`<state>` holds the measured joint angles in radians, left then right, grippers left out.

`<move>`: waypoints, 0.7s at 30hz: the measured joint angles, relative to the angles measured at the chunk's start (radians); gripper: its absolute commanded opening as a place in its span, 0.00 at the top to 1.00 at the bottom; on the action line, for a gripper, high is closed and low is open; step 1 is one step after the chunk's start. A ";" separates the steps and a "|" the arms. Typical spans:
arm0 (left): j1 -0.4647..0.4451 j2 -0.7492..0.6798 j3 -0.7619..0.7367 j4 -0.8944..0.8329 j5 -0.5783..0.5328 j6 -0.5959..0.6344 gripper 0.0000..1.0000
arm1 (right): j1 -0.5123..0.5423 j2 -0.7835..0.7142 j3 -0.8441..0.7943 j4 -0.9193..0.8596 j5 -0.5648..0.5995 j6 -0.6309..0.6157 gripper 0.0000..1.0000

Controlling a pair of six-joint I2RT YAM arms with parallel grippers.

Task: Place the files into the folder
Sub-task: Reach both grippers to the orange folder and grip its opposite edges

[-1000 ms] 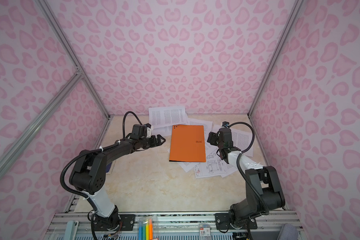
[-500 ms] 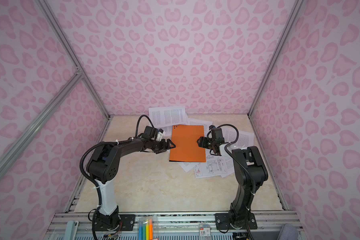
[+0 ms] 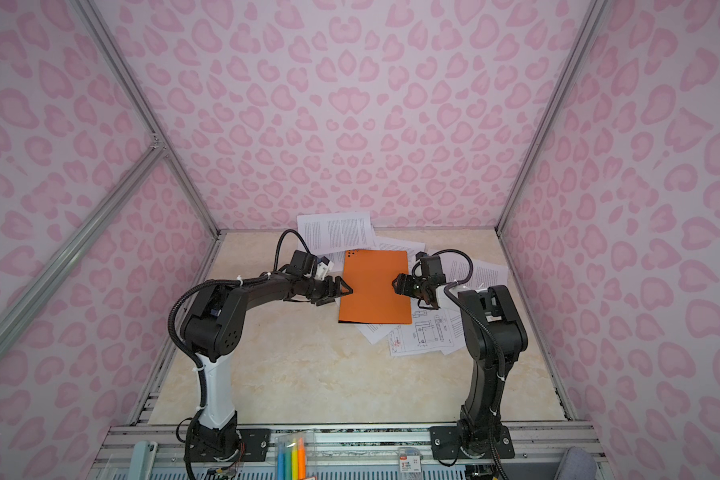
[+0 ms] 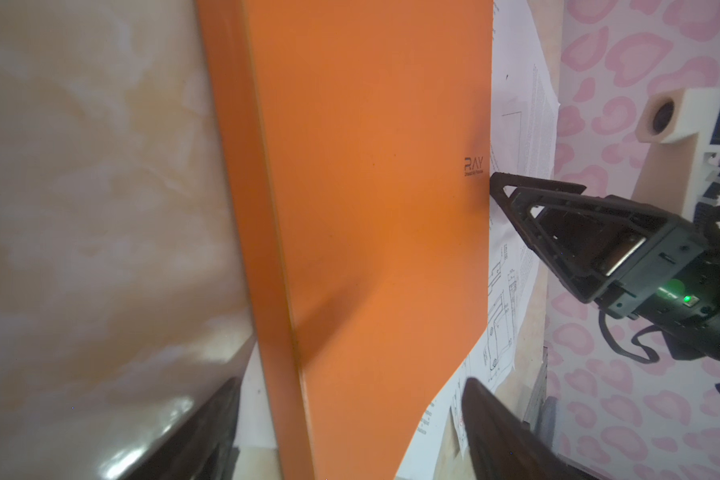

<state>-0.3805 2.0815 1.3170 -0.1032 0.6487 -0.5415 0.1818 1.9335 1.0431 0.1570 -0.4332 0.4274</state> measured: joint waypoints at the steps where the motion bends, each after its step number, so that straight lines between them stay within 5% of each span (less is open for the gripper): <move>1: 0.000 0.004 0.004 -0.001 0.001 -0.007 0.25 | -0.004 0.001 0.000 0.003 -0.016 0.008 0.22; 14: 0.002 0.000 0.059 -0.032 0.035 -0.080 0.37 | -0.038 -0.063 0.006 0.009 -0.207 0.116 0.33; 21: -0.001 -0.195 -0.015 -0.044 0.034 -0.097 0.39 | -0.017 -0.159 -0.008 -0.029 -0.221 0.121 0.36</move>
<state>-0.3813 1.8866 1.3018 -0.1474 0.6823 -0.6380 0.1650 1.7744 1.0348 0.1276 -0.6544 0.5480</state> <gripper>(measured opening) 0.614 0.639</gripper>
